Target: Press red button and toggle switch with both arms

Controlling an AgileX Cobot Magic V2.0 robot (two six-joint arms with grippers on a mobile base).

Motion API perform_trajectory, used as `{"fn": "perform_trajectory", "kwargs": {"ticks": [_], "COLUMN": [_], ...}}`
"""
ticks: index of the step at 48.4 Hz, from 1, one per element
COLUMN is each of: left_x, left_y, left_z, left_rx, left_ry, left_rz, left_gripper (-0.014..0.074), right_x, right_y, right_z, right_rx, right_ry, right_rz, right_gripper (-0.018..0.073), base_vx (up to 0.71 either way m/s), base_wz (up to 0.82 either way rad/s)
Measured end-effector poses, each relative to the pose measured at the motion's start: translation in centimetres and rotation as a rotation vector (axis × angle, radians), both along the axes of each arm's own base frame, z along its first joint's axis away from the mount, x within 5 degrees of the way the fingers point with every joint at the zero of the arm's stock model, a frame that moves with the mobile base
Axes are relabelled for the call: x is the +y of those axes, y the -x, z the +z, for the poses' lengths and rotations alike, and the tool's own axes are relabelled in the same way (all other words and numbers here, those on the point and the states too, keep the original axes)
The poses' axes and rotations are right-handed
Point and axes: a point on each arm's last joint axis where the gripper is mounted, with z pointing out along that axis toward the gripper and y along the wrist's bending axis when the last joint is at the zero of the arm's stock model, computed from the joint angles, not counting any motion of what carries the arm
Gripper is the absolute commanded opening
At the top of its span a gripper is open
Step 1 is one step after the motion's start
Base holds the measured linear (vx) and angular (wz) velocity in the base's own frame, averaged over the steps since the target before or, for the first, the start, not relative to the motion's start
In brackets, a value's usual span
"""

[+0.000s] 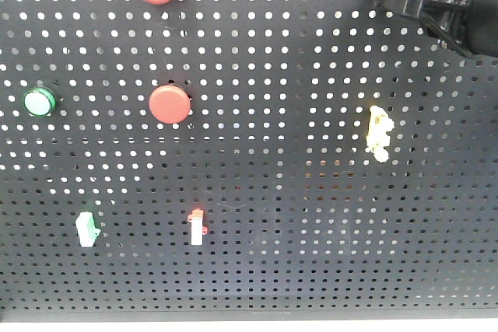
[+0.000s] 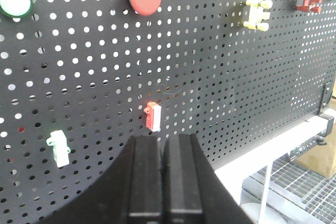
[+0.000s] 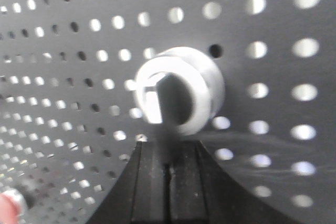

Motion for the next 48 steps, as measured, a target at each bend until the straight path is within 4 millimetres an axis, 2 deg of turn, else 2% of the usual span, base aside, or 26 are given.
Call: {"fn": "perform_trajectory", "kwargs": {"ticks": [7,14,21,26,36,43,48], "left_x": [0.0,0.0,0.0,0.0,0.0,0.1,0.6], "left_y": [0.0,0.0,0.0,0.0,0.0,0.3,1.0], "left_z": [0.0,0.0,0.0,0.0,-0.5,-2.1,-3.2], "left_rx": [0.001,0.002,0.003,0.004,0.034,0.07,0.082], "left_ry": [-0.001,0.0,0.0,0.0,-0.025,-0.037,-0.01], "left_rz": [0.0,0.0,0.0,0.0,-0.004,-0.005,-0.004], "left_gripper": [0.0002,0.0002,0.0002,0.0002,0.0002,0.0002,0.0002], "right_x": [-0.7,-2.7,-4.5,-4.5,-4.2,-4.6,-5.0], "right_y": [0.1,0.3,1.2,2.0,4.0,6.7,9.3], "right_z": [0.0,0.5,1.9,2.1,1.5,-0.3,-3.5], "right_rx": [-0.002,-0.005,-0.065,-0.068,-0.014,0.002,0.002], "right_ry": [0.004,-0.022,-0.067,-0.037,0.157,0.22,0.259], "right_rz": [-0.029,-0.11,-0.191,-0.181,-0.14,-0.159,-0.192], "right_gripper": [-0.0003,-0.0003,-0.0003,-0.0003,-0.0003,-0.0003,-0.0003], "base_vx": [0.0,0.0,0.0,0.0,0.0,0.0,0.0], "base_wz": [0.0,0.0,0.0,0.0,0.0,0.0,0.0]}}
